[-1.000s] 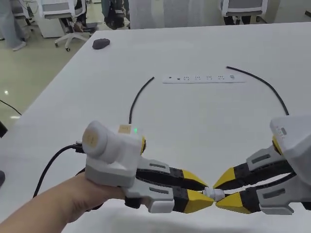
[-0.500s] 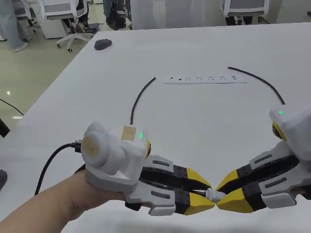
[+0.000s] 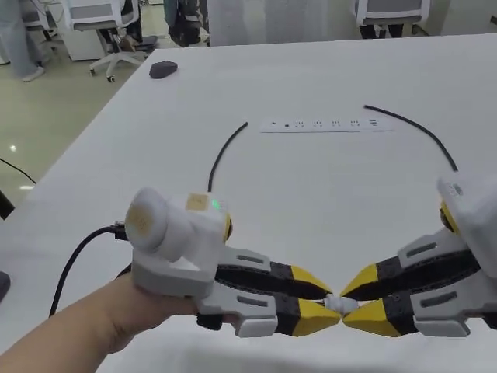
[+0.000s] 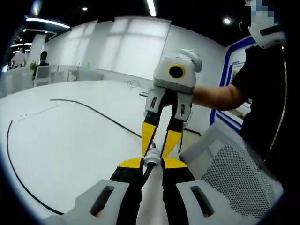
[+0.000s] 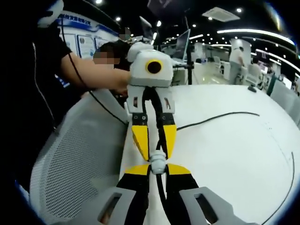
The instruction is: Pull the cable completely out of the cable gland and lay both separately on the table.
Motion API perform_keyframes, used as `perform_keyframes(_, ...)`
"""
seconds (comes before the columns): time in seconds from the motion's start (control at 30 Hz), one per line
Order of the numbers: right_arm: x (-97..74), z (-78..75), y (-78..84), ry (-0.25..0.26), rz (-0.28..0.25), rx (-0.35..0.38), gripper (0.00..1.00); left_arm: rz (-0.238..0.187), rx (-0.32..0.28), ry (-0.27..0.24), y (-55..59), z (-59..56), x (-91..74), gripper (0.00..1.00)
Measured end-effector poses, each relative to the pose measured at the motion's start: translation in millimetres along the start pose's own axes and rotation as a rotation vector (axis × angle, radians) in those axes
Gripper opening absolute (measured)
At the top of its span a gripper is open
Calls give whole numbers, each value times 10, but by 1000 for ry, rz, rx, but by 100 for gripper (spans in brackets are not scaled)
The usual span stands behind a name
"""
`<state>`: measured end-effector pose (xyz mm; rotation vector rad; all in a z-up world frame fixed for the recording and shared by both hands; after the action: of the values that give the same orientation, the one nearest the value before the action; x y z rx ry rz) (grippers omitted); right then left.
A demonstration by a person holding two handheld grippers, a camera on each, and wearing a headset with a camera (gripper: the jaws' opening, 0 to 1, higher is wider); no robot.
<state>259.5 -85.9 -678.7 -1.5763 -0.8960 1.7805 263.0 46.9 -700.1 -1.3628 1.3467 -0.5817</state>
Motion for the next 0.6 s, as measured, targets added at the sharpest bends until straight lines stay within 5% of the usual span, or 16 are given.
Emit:
perform_keyframes(0.17,44,67,-18,78,76,-161,6,9,-120,6,42,35,-6,14)
perform_keyframes(0.37,46,35,-9,91,66,-139,7,-8,-103,4,42,43,-16,14)
perform_keyframes(0.6,-162,-58,-123,3,-155,215,17,-50,79,-12,-104,-28,-133,14)
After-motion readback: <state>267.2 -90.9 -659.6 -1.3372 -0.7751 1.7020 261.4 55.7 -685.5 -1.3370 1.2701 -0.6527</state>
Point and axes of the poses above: the centre of the closed fingertips' face, and the gripper's own axes: x roughly forward along the fingers, z roughly to its left, y roughly out of its underside, the point moved 8 cm from there along -x, roughly backward along the fingers, and after that the axes turned 8 degrees about -y, right-handed, at the moved point
